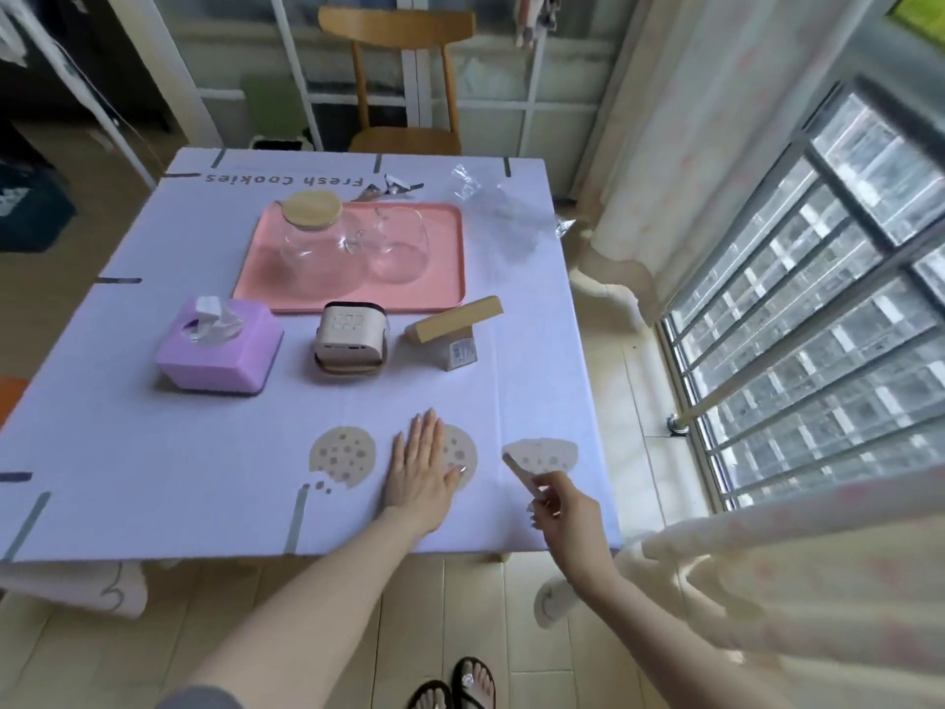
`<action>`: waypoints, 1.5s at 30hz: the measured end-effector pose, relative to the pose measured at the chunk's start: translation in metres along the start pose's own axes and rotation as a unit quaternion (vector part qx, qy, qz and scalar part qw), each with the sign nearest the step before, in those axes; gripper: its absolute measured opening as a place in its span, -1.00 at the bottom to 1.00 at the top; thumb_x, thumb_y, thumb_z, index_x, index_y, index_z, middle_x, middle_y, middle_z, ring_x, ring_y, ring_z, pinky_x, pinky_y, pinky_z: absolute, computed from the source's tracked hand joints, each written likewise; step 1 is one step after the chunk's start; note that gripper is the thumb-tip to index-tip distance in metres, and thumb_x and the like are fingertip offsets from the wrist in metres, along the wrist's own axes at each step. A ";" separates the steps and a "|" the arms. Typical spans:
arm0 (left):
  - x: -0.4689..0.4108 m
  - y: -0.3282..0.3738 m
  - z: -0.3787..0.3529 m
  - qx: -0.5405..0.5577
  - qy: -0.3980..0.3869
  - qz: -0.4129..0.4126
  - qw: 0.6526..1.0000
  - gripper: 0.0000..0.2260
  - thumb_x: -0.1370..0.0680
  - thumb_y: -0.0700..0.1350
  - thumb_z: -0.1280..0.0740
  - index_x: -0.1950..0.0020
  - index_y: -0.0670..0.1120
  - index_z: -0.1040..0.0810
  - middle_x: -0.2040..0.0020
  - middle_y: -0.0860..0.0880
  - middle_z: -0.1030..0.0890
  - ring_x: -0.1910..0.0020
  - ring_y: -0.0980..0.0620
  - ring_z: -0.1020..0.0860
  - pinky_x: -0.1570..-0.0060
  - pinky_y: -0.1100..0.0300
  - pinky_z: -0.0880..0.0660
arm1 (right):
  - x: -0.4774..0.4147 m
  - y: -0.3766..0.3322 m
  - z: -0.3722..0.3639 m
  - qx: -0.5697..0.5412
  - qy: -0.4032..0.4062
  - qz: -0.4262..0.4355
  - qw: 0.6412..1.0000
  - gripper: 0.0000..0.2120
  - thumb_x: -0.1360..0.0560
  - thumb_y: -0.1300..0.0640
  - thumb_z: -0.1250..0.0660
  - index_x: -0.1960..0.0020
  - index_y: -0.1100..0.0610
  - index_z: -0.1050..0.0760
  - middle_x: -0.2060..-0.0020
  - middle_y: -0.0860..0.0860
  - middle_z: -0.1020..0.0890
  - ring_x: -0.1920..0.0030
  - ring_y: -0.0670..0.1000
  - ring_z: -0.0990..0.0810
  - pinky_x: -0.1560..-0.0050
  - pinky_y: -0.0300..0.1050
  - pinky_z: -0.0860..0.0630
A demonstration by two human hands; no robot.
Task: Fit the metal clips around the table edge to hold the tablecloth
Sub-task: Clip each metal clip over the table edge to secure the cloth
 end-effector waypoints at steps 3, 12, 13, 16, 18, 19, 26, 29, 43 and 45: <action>0.006 0.030 -0.012 0.018 0.020 -0.031 0.999 -0.42 -0.51 0.08 -0.01 -0.42 -0.26 -0.25 -0.43 -0.17 -0.33 -0.44 -0.10 -0.20 -0.41 0.03 0.05 | 0.011 0.026 0.019 -0.025 0.037 -0.009 0.999 -0.75 -0.46 0.38 -0.24 0.20 0.04 -0.38 0.32 0.02 -0.60 0.26 0.11 -0.59 0.22 -0.06 -0.53; 0.023 0.107 -0.028 -0.013 0.061 -0.135 0.989 -0.45 -0.55 0.04 0.01 -0.48 -0.22 -0.11 -0.46 -0.10 -0.30 -0.48 -0.03 -0.11 -0.41 -0.02 -0.01 | 0.032 0.066 0.059 -0.013 0.083 0.011 0.996 -0.76 -0.37 0.45 -0.34 0.29 0.15 -0.42 0.28 0.00 -0.51 0.24 -0.07 -0.52 0.26 -0.34 -0.41; 0.025 0.119 -0.032 -0.009 0.058 -0.149 0.987 -0.45 -0.56 0.03 0.02 -0.50 -0.20 -0.06 -0.47 -0.09 -0.28 -0.49 -0.03 -0.06 -0.41 -0.02 -0.01 | 0.035 0.068 0.065 -0.008 0.084 0.021 0.996 -0.77 -0.35 0.46 -0.36 0.31 0.18 -0.42 0.28 0.00 -0.50 0.23 -0.06 -0.51 0.27 -0.35 -0.39; 0.033 0.152 -0.038 -0.007 0.063 -0.178 0.982 -0.51 -0.63 0.03 0.16 -0.51 -0.16 -0.01 -0.53 -0.07 -0.13 -0.50 -0.02 -0.02 -0.41 -0.01 -0.02 | 0.040 0.074 0.075 0.023 0.059 0.052 0.997 -0.82 -0.33 0.38 -0.42 0.30 0.17 -0.47 0.26 -0.10 -0.50 0.24 -0.10 -0.50 0.25 -0.34 -0.39; 0.038 0.166 -0.042 -0.009 0.055 -0.191 0.980 -0.50 -0.63 0.03 0.24 -0.52 -0.15 -0.06 -0.54 -0.05 -0.07 -0.51 -0.02 -0.04 -0.39 -0.02 -0.07 | 0.041 0.081 0.078 0.041 0.042 0.063 0.996 -0.82 -0.33 0.29 -0.45 0.29 0.09 -0.47 0.26 -0.17 -0.49 0.23 -0.16 -0.48 0.24 -0.29 -0.39; 0.040 0.171 -0.042 -0.017 0.052 -0.202 0.978 -0.50 -0.64 0.03 0.23 -0.52 -0.14 -0.08 -0.54 -0.03 -0.07 -0.51 -0.02 -0.06 -0.38 -0.03 -0.09 | 0.041 0.084 0.079 0.036 0.035 0.063 0.997 -0.79 -0.34 0.28 -0.44 0.30 0.05 -0.46 0.27 -0.17 -0.49 0.23 -0.17 -0.47 0.24 -0.29 -0.38; 0.045 0.184 -0.044 -0.043 0.045 -0.274 0.960 -0.49 -0.64 0.11 0.20 -0.52 -0.11 -0.10 -0.52 -0.01 -0.15 -0.50 -0.02 -0.08 -0.37 -0.02 -0.07 | 0.042 0.099 0.072 -0.079 0.023 0.012 0.997 -0.80 -0.45 0.14 -0.40 0.28 -0.02 -0.44 0.32 -0.08 -0.59 0.28 -0.06 -0.50 0.21 -0.14 -0.42; 0.041 0.181 -0.043 -0.037 0.035 -0.304 0.951 -0.47 -0.63 0.16 0.09 -0.52 -0.09 -0.09 -0.52 0.00 -0.15 -0.50 0.02 -0.05 -0.42 0.06 0.00 | 0.043 0.097 0.069 -0.093 0.063 0.025 0.993 -0.74 -0.48 0.15 -0.38 0.30 -0.09 -0.40 0.35 -0.22 -0.61 0.31 -0.12 -0.55 0.21 -0.16 -0.41; 0.040 0.165 -0.030 0.183 0.083 -0.306 0.931 -0.35 -0.49 0.21 -0.16 -0.50 -0.02 -0.10 -0.50 0.09 -0.17 -0.46 0.17 -0.14 -0.38 0.33 -0.07 | 0.040 0.093 0.044 -0.208 0.221 0.254 0.918 -0.88 -0.40 0.04 -0.33 0.31 -0.03 -0.52 0.39 -0.25 -0.55 0.26 -0.11 -0.41 0.20 -0.35 -0.33; 0.044 0.170 -0.028 0.133 0.134 -0.345 0.920 -0.38 -0.53 0.16 -0.13 -0.50 -0.12 -0.14 -0.50 0.08 -0.15 -0.47 0.15 -0.10 -0.43 0.32 0.04 | 0.039 0.094 0.046 -0.220 0.242 0.290 0.899 -0.88 -0.42 0.07 -0.33 0.30 -0.03 -0.52 0.42 -0.23 -0.54 0.29 -0.08 -0.42 0.19 -0.35 -0.34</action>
Point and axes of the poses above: each hand's wrist, its own x-axis away from the middle knuckle, its own z-axis out of the back of the hand, y = z × x, the point moved 8 cm from there along -x, towards the middle knuckle
